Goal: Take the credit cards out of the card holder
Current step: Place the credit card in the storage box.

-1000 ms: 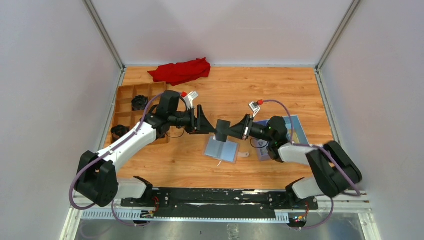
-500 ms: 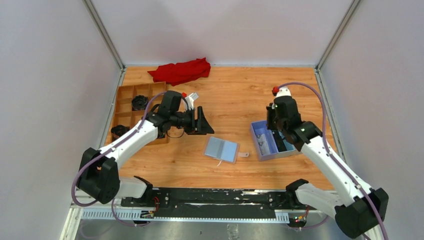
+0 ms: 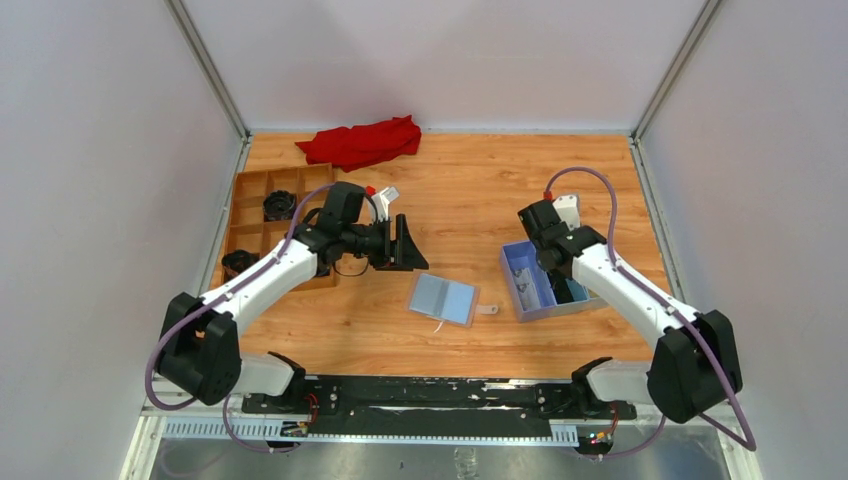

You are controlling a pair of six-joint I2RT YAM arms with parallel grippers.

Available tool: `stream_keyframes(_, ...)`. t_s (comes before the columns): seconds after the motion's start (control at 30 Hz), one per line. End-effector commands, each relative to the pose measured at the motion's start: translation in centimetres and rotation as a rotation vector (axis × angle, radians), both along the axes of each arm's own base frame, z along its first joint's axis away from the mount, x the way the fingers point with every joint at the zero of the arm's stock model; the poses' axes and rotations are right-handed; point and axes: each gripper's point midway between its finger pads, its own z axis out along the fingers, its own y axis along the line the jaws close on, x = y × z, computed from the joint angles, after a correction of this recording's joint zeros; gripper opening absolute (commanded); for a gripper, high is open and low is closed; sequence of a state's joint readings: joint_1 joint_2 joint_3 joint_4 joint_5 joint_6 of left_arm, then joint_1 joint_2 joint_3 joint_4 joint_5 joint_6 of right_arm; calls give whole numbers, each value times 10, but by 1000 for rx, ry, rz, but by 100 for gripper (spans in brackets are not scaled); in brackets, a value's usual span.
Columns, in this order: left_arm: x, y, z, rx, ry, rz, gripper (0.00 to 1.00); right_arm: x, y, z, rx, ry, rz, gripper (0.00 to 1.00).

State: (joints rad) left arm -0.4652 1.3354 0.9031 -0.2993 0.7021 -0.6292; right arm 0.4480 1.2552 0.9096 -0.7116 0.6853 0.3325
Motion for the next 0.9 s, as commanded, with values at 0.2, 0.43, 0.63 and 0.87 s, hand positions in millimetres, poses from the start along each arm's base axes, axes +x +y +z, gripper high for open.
stream_keyframes(0.2,-2,0,-9,6,25,-18,63,-29,-5,-20,74,15,-78,0)
stream_keyframes(0.43,1,-2,-11,-5,35,-13,62,-35,4,-20,67,8,-25,0)
stream_keyframes(0.63,1,-3,-12,-9,36,-13,62,-30,11,-3,74,-44,9,0)
stream_keyframes(0.87,1,-2,-12,-3,35,-19,62,-33,23,-12,91,-5,46,0)
